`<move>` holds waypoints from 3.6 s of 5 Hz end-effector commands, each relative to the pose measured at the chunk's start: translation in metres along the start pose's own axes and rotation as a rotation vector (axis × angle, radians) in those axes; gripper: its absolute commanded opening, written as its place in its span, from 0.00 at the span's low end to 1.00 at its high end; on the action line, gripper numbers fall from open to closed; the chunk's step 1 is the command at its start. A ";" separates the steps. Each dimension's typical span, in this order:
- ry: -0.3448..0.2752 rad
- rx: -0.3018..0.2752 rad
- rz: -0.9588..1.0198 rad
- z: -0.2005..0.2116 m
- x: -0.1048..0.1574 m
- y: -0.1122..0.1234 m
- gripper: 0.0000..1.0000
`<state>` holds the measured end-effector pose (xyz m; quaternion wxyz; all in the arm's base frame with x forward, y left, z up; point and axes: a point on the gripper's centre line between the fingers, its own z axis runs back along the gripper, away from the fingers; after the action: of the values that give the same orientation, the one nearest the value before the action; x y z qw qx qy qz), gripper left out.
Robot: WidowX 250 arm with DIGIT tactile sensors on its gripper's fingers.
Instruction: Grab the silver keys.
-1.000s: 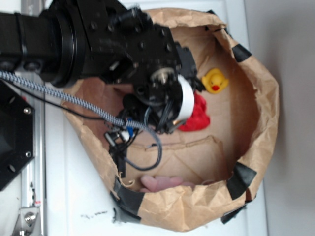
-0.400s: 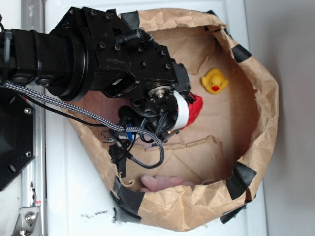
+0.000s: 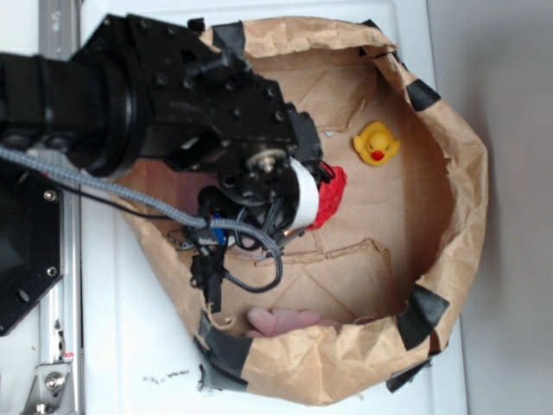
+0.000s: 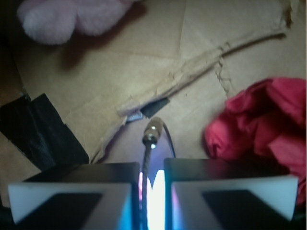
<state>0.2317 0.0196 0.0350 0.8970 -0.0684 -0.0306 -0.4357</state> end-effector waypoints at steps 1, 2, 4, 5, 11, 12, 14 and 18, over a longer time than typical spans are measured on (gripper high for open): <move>-0.028 0.039 0.017 0.024 0.001 0.002 0.00; -0.021 0.052 0.082 0.046 0.000 0.005 0.00; -0.151 -0.038 0.241 0.145 0.026 0.024 0.00; -0.204 -0.071 0.285 0.195 0.030 0.024 0.00; 0.104 0.037 0.314 0.116 0.037 0.022 0.00; 0.077 0.051 0.304 0.097 0.031 0.021 0.00; -0.013 0.041 0.294 0.117 0.035 0.014 0.00; -0.132 0.107 0.496 0.154 0.034 0.024 0.00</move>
<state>0.2617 0.0305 0.1609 0.9773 -0.0724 -0.0521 -0.1923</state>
